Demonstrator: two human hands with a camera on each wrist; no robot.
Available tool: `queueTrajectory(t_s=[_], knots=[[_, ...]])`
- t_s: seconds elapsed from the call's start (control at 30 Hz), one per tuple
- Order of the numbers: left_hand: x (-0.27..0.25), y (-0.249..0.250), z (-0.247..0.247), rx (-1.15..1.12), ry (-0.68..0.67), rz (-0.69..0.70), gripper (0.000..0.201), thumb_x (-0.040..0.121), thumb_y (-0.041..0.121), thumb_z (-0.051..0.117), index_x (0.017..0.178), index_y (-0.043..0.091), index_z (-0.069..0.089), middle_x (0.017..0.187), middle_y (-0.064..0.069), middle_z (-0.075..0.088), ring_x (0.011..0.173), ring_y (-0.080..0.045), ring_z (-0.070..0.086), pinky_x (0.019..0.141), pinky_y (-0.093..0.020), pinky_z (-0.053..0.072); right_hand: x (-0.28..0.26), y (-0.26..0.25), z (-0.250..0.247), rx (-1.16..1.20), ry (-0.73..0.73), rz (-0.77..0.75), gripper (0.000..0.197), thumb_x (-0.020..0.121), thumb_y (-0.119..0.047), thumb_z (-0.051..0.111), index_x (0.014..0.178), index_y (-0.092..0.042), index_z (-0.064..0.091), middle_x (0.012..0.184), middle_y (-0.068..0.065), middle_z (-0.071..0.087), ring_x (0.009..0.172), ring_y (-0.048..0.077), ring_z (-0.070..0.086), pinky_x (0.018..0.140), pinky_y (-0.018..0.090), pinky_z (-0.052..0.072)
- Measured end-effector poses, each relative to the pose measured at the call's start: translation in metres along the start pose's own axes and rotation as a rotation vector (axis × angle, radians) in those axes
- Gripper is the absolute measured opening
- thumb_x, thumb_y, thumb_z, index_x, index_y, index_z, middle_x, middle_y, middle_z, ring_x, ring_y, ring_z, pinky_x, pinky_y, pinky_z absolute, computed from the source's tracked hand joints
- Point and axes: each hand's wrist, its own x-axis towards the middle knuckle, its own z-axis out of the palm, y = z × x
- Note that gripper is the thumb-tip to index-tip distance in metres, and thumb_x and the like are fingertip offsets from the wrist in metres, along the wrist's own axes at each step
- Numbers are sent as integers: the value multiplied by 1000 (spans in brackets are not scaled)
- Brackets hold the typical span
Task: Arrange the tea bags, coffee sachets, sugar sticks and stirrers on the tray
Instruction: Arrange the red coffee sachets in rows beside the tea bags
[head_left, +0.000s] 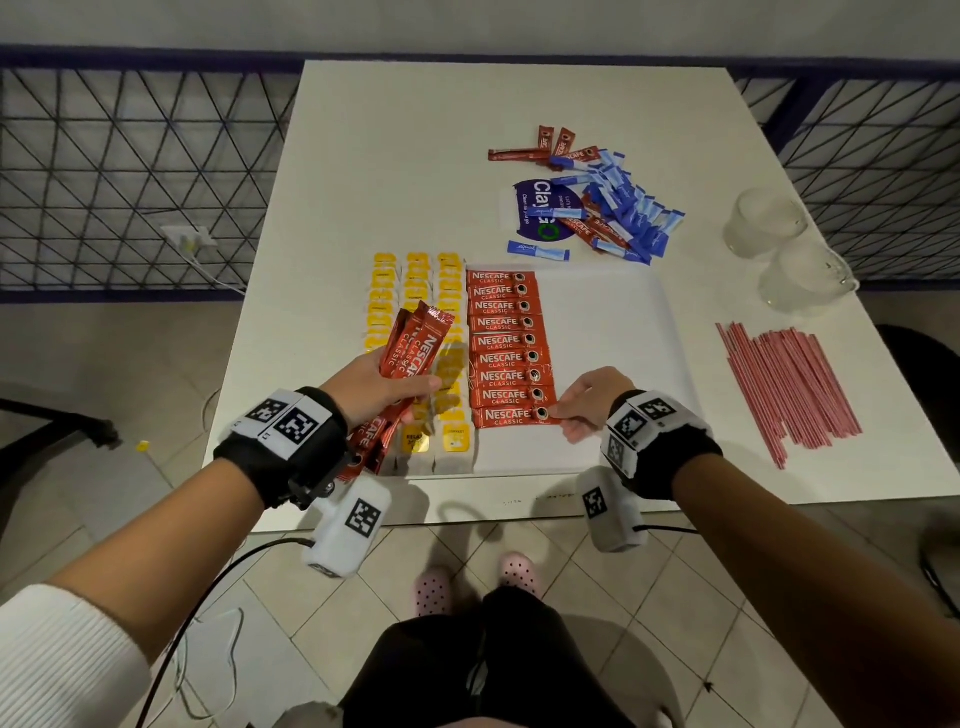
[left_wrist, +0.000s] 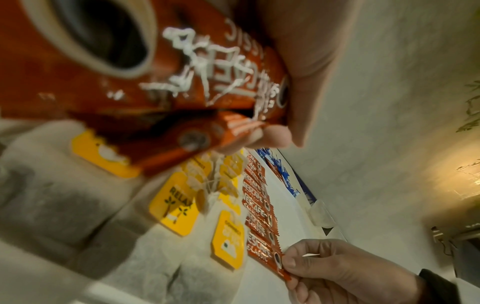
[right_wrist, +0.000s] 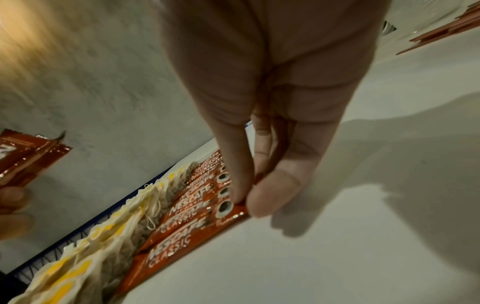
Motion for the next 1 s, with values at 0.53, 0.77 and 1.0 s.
queueTrajectory(t_s=[0.53, 0.77, 1.0], knots=[[4, 17, 16, -8, -70, -37, 15, 82, 15, 67, 84, 16, 52, 53, 3, 58, 38, -8, 51, 43, -21, 47, 0, 0, -11, -9, 13, -43, 14, 91, -16, 56, 82, -6, 53, 69, 10, 60, 74, 28, 62, 84, 39, 55], [1, 29, 33, 27, -169, -84, 14, 82, 18, 68, 89, 17, 56, 49, 5, 62, 38, -8, 53, 42, -20, 48, -26, -19, -14, 230, -85, -346, 18, 93, -31, 52, 100, -14, 53, 78, 4, 58, 63, 15, 55, 63, 27, 49], [2, 38, 52, 71, -217, -27, 12, 84, 27, 64, 84, 17, 58, 52, 7, 63, 41, -6, 55, 48, -17, 50, -35, -31, -18, 405, -152, -458, 30, 84, -20, 64, 108, -6, 54, 78, 6, 61, 60, 11, 58, 59, 19, 53]])
